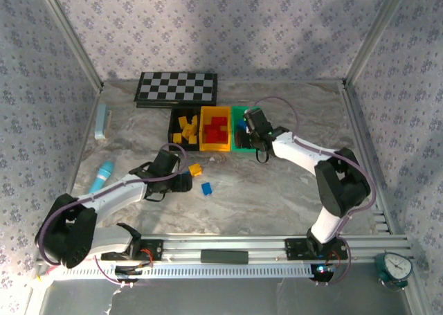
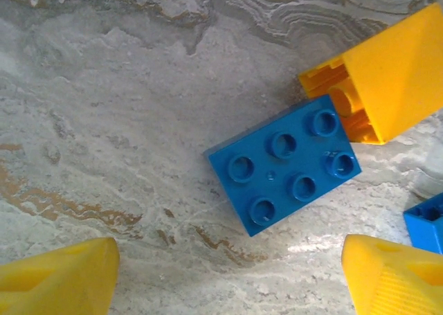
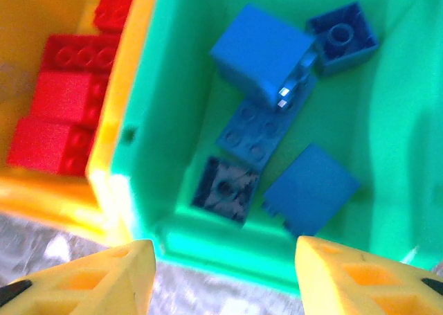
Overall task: Sort the legos into containers by color
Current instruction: Place the lego in the container, then pick up the lego from the bottom-center of the table.
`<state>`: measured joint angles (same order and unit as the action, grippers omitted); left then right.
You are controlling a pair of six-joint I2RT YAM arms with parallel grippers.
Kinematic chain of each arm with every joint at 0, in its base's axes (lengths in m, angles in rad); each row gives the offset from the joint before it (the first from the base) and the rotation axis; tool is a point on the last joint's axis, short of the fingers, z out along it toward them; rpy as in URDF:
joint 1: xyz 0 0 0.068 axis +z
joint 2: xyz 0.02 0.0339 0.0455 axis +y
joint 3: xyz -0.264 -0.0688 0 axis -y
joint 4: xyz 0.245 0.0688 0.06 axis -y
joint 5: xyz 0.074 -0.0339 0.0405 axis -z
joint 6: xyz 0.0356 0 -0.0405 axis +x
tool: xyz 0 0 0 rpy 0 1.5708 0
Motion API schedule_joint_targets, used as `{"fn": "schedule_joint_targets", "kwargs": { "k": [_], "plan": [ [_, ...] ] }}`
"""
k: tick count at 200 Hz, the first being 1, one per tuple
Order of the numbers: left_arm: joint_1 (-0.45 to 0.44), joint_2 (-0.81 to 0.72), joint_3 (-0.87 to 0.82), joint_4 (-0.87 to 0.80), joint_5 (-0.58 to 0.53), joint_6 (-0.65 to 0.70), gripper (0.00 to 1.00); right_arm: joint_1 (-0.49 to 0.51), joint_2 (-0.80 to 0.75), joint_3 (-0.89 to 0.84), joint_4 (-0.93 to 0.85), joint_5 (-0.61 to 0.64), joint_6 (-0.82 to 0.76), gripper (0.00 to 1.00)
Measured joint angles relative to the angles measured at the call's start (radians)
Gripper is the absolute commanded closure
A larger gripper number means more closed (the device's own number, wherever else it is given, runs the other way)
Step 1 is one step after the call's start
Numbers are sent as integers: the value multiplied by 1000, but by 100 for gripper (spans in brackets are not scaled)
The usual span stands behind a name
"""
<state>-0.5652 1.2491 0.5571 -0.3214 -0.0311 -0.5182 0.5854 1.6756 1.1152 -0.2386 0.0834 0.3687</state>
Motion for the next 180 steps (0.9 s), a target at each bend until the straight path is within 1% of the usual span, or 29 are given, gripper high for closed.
{"fn": "schedule_joint_targets", "kwargs": {
  "k": [18,37,62,83,102,122,137,180],
  "plan": [
    [0,14,19,-3,-18,0,19,92,-54,-24,-25,3,0,42],
    [0,23,38,0,-32,0,20,214,-91,-53,-29,0,16,40],
    [0,37,48,11,-37,-4,21,352,-93,-101,-39,-7,64,39],
    [0,58,56,13,-37,-6,22,427,-65,-115,-48,-4,112,39],
    [0,69,57,10,-45,-16,23,473,-5,-114,-42,4,147,39],
    [5,66,57,11,-61,-27,23,502,62,-113,-41,9,175,38],
    [16,54,57,12,-66,-37,23,511,90,-111,-40,21,190,38],
    [68,2,40,19,-67,-53,23,511,107,-77,-21,37,214,38]
  ]
}}
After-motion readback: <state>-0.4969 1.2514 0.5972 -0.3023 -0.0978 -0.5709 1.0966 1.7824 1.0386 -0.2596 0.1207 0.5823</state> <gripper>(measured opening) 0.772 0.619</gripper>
